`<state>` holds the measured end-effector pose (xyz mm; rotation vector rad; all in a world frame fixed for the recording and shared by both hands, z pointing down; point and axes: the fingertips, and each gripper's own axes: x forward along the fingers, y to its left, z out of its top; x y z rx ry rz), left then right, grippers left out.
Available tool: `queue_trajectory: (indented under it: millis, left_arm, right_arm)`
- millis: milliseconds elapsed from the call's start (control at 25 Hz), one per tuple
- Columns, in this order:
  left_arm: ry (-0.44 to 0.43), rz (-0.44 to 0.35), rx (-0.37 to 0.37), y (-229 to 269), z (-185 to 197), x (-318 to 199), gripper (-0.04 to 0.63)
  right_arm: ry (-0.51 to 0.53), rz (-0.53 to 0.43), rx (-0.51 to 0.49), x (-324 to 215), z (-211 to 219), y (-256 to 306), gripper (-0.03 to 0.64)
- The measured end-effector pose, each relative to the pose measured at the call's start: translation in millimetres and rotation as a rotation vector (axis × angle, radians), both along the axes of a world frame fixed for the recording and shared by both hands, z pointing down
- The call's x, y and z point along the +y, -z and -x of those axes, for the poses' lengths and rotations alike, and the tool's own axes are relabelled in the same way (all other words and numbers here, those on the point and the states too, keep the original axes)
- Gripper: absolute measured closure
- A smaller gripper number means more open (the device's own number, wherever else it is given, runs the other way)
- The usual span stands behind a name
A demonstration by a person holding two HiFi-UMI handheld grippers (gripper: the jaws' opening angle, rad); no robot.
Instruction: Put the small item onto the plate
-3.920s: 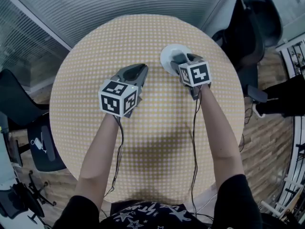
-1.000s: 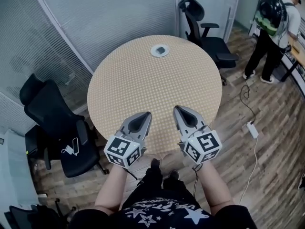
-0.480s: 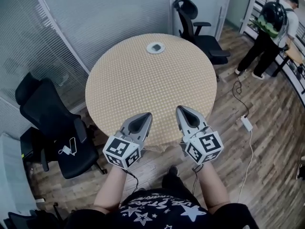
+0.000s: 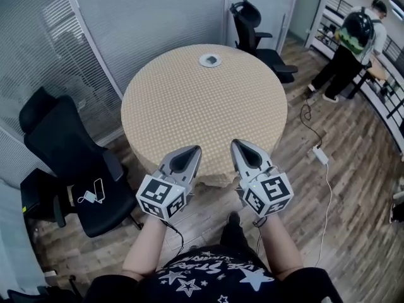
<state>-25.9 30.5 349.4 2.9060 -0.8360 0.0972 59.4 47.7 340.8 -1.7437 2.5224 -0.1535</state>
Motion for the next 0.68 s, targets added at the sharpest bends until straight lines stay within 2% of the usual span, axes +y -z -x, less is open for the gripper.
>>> queue_trajectory:
  millis: [360, 680]
  left_arm:
    - [-0.056, -0.02, 0.002, 3, 63, 67, 0.588]
    - [-0.087, -0.032, -0.003, 5, 106, 105, 0.588]
  right_arm:
    - [-0.059, 0.01, 0.025, 71, 67, 1, 0.591]
    - [-0.099, 0.03, 0.011, 111, 108, -4, 0.591]
